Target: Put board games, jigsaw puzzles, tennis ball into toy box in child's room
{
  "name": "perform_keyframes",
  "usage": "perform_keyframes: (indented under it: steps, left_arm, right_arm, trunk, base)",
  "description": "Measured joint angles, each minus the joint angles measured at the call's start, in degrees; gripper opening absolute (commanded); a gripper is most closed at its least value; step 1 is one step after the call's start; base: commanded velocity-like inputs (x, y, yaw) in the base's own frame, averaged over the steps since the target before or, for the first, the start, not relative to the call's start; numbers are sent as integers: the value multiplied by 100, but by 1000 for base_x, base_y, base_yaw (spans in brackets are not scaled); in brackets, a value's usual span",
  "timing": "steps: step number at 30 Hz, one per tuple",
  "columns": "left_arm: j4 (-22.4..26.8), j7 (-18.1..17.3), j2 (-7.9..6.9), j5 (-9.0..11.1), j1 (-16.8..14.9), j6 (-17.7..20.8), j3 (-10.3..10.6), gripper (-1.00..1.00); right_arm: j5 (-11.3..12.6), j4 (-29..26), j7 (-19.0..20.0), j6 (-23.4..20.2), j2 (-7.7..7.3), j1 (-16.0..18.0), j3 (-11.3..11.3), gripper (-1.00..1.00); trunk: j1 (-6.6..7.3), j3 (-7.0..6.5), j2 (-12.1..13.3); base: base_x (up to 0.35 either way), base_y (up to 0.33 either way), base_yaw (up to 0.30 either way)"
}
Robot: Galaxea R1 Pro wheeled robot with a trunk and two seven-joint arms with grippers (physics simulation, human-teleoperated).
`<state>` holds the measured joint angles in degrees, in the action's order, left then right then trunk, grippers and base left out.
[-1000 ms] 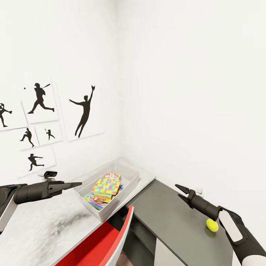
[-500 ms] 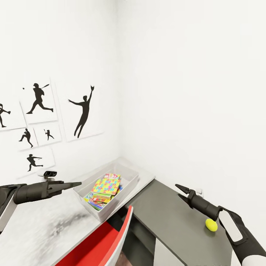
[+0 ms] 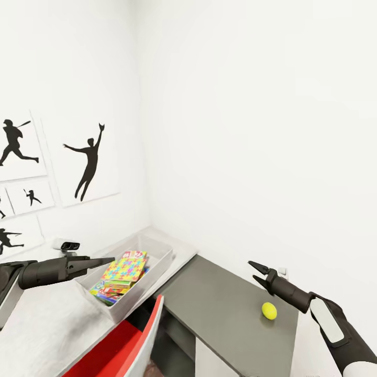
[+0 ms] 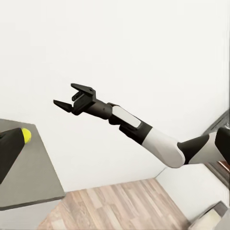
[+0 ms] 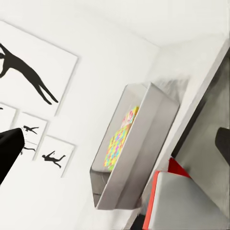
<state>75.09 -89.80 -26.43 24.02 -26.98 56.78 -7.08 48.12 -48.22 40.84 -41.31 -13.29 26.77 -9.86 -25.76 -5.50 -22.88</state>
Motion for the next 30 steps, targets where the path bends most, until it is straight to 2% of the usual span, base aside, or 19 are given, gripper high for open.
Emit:
perform_keyframes:
  steps: [8, 30]
  left_arm:
    - [-2, 0, 0, -1, 0, 0, -13, 100]
    - [-2, 1, 0, -2, 2, 4, -13, 100]
  right_arm:
    - [1, 1, -3, 0, 0, 0, 1, 100]
    - [-2, 82, -12, 17, 0, 0, -7, 100]
  trunk:
    - [0, -47, 0]
    - [0, -177, 0]
  base:
    - [0, -190, -226]
    - [0, -8, -226]
